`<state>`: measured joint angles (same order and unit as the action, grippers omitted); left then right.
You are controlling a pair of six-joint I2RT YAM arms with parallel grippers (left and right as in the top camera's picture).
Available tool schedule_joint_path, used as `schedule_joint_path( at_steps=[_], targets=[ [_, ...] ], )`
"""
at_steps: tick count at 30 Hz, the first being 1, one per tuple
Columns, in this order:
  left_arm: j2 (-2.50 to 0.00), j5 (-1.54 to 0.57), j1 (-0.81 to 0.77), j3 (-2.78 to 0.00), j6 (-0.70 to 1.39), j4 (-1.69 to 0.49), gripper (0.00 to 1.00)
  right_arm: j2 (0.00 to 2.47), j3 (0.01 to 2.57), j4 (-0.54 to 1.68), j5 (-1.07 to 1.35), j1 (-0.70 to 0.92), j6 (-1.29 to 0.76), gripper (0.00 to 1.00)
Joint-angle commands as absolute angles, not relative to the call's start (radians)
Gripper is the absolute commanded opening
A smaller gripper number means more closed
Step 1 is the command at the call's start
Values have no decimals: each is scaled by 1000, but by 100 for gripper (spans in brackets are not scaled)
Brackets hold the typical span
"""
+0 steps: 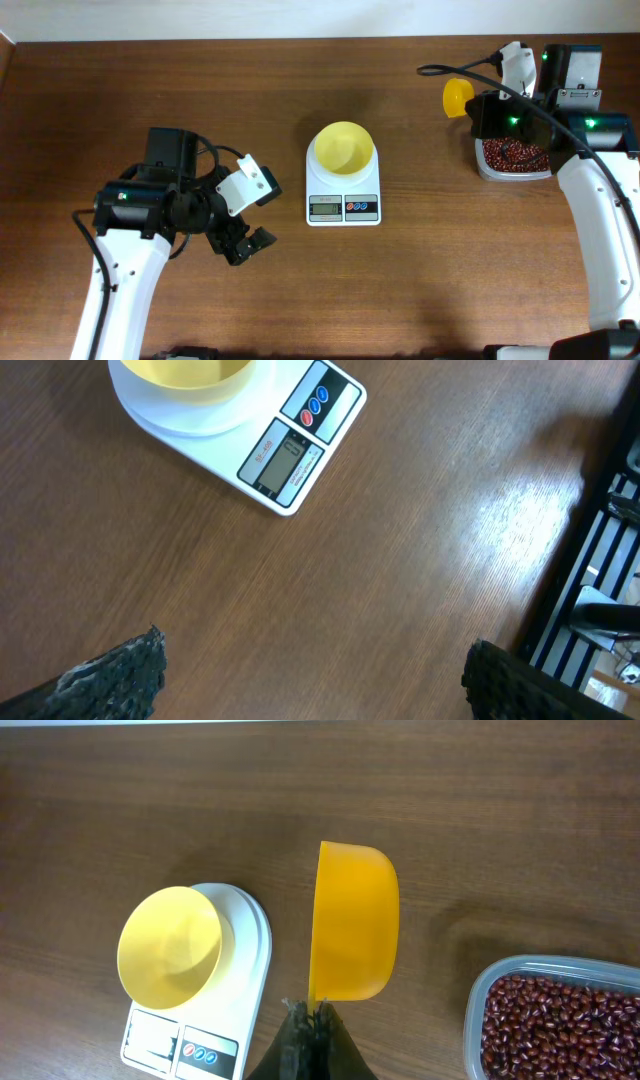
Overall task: Scoop item into bowl and weigh 50g on scale
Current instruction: 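Lower the yellow scoop with the right gripper into the bean tub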
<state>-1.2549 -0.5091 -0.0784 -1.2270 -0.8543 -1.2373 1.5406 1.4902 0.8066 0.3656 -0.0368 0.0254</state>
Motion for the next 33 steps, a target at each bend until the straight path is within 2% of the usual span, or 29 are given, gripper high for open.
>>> schedule_joint_path(
  at_steps=[1, 15, 23, 29, 33],
  targets=[
    [-1251, -535, -83, -1240, -906, -1236, 99, 1545, 1489, 804, 382, -40, 17, 4],
    [-1251, -535, -82, -1240, -914, -1250, 99, 1545, 1489, 815, 381, -41, 75, 4],
    [-1251, -535, -82, -1240, -914, -1250, 99, 1545, 1489, 1009, 382, -41, 123, 4],
    [-1251, -535, -82, -1240, -914, -1250, 99, 1545, 1489, 1045, 352, -41, 123, 4],
    [-1251, -535, -83, -1240, -914, -1250, 99, 1545, 1489, 1044, 112, -41, 77, 4]
  ],
)
